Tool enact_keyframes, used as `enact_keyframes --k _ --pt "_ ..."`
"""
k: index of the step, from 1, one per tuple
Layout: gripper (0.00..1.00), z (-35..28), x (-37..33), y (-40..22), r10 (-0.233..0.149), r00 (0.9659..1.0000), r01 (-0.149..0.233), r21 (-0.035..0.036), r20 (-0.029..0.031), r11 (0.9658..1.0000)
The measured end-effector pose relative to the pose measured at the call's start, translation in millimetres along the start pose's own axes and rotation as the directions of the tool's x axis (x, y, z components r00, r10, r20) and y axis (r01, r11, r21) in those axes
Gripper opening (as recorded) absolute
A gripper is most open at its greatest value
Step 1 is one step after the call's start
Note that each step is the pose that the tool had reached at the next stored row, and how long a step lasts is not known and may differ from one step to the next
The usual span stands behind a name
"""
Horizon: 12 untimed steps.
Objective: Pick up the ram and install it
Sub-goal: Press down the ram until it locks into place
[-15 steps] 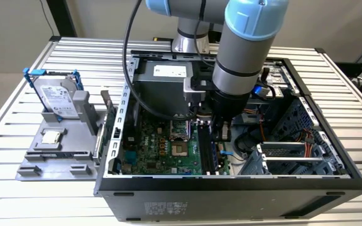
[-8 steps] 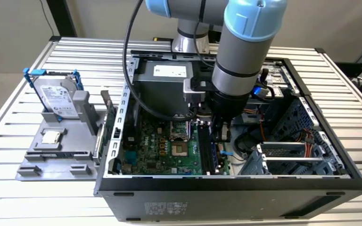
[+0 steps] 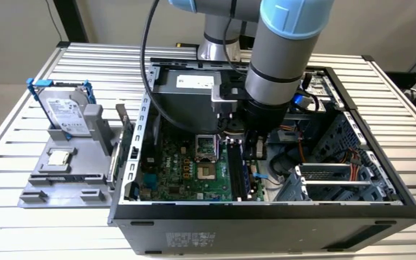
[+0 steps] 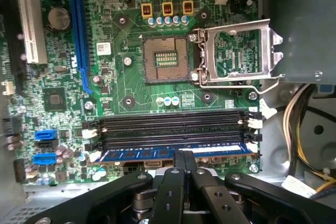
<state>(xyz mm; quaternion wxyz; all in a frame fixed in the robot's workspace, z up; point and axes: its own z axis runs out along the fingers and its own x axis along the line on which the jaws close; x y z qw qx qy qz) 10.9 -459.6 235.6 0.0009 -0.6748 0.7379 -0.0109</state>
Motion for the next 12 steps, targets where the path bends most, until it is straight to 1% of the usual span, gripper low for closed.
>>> enact_keyframes --k 3,6,12 --pt "0.0 -8.1 0.1 -0.2 0.0 1.0 0.0 -0.0017 -0.0011 1.0" --pt "0.0 -13.1 0.2 -0.2 0.0 1.0 0.0 -0.0047 -0.0031 1.0" --pt "0.0 -24.1 0.4 -0.4 0.0 1.0 0.0 -0.0049 -0.0073 1.0"
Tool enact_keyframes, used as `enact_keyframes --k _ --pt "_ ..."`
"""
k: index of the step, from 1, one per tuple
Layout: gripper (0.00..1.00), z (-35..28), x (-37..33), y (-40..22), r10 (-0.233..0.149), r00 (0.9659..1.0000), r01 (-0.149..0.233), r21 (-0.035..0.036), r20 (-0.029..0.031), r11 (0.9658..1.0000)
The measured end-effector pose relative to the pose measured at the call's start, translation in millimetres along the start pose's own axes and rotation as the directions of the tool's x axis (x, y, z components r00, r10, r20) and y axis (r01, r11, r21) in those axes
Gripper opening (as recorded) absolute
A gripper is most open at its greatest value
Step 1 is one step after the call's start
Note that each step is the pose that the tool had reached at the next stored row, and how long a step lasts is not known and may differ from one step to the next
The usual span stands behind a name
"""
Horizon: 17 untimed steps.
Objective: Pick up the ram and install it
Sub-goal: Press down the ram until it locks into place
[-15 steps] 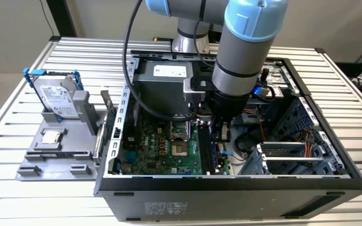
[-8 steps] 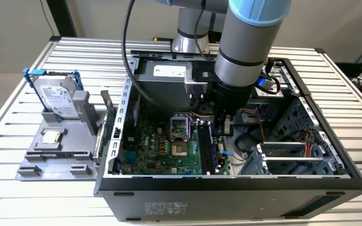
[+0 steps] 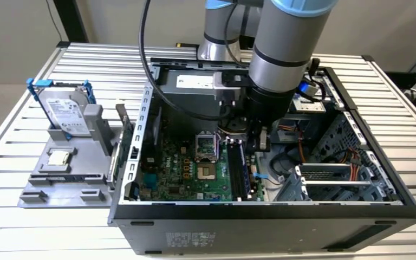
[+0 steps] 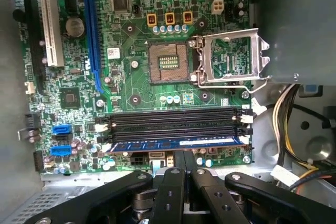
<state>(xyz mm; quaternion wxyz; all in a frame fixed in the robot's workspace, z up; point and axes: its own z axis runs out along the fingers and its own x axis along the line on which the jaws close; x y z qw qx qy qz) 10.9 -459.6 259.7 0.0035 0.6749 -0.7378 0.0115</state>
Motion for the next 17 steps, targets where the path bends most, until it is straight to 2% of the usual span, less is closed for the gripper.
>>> enact_keyframes --k 7,9,17 --pt "0.0 -23.5 0.5 -0.3 0.0 1.0 0.0 -0.0001 -0.002 1.0" --pt "0.0 -28.0 0.6 -0.3 0.0 1.0 0.0 -0.0001 -0.002 1.0" --pt "0.0 -29.2 0.6 -0.3 0.001 1.0 -0.001 0.0 -0.0022 1.0"
